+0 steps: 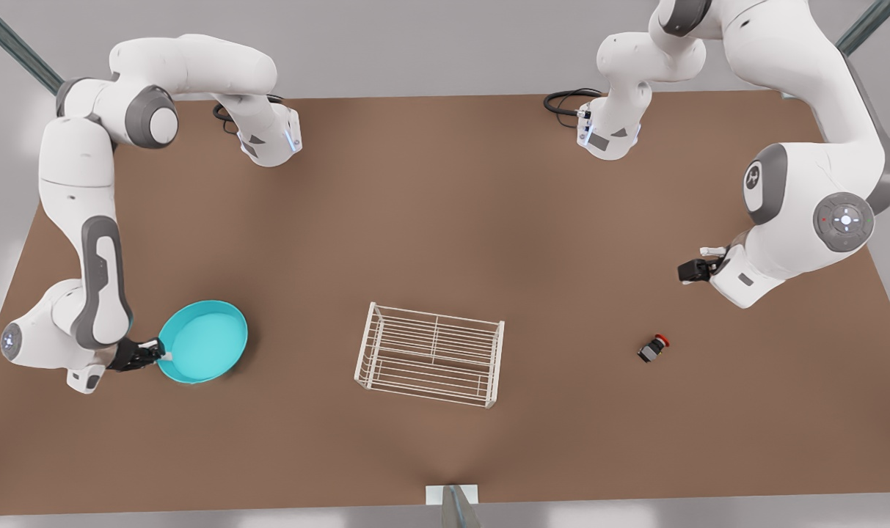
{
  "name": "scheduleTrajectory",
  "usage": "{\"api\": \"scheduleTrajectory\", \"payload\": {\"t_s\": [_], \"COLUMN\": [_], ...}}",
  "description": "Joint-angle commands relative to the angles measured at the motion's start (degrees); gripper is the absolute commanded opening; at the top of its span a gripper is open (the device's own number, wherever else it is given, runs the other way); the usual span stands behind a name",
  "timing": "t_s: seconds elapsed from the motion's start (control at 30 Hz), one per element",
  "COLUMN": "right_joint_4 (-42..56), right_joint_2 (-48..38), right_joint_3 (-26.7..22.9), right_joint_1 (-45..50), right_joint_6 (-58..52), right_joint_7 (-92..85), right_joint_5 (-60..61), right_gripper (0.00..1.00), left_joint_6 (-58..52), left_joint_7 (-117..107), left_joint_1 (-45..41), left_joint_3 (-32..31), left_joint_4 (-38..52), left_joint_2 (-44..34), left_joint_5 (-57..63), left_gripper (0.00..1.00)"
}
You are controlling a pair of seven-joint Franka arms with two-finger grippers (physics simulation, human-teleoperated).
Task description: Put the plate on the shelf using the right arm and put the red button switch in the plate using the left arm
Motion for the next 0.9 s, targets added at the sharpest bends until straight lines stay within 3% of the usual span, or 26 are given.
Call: {"api": "scheduleTrajectory", "payload": {"t_s": [0.0, 0.37, 0.6, 0.87], "right_joint_4": [0.0, 0.2, 5.2, 5.7], "right_joint_2": [-0.7, -9.8, -15.1, -16.4], "right_joint_3": [0.0, 0.5, 0.0, 0.3], "right_joint_1": [0.2, 4.3, 16.1, 29.1], "right_joint_6": [-4.0, -16.8, -25.0, -24.4], "right_joint_7": [-1.0, 5.9, 23.4, 38.5], "right_joint_5": [0.0, 0.2, -0.3, -0.3], "right_gripper": [0.24, 0.21, 0.21, 0.21], "left_joint_6": [-0.2, -1.6, -2.1, -2.3], "left_joint_7": [1.2, 0.6, -0.2, -0.5], "left_joint_1": [0.4, -0.1, -0.2, -0.3], "left_joint_3": [0.1, -0.4, -0.5, -0.5], "left_joint_4": [0.0, -0.1, -0.1, -0.2], "left_joint_2": [-0.1, -0.3, -0.4, -0.3], "left_joint_5": [0.0, 0.0, 0.0, 0.0], "left_gripper": [1.00, 1.00, 1.00, 1.00]}}
